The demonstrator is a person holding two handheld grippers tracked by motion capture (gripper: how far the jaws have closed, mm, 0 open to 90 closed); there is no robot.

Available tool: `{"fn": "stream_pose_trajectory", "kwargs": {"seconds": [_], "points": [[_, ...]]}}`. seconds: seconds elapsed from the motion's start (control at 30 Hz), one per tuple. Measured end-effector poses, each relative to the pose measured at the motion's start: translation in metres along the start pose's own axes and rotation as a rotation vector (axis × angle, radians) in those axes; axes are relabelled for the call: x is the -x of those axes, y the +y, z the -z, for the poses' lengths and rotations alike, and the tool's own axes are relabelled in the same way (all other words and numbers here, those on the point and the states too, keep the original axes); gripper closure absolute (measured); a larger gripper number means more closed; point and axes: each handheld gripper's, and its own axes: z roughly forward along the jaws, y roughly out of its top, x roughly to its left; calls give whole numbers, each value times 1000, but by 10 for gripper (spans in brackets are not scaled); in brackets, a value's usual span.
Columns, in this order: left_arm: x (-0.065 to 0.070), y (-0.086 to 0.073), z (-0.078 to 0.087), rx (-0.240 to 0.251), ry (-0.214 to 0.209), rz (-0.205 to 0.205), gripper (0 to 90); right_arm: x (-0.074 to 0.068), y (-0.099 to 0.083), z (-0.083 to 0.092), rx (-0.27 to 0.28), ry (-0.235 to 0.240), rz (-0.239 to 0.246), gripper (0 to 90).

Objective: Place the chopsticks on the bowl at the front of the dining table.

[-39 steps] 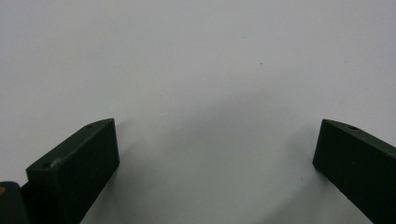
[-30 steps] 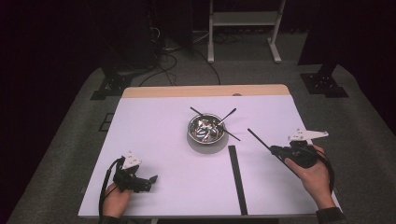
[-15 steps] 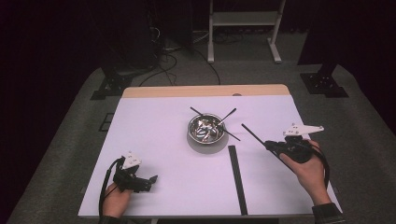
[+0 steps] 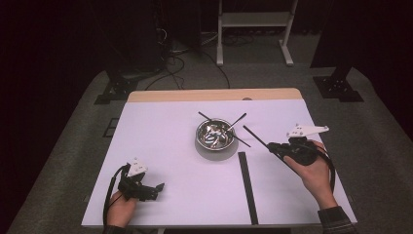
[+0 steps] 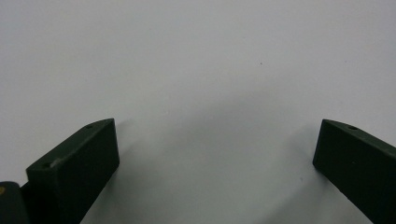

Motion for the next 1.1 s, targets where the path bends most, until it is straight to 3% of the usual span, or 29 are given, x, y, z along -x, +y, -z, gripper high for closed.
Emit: {"fn": "stream_pose_trajectory", "kwargs": {"seconds": [1.1], "points": [[0, 0, 0, 0, 0, -1, 0, -23, 37, -38, 16, 69, 45, 855]]}}
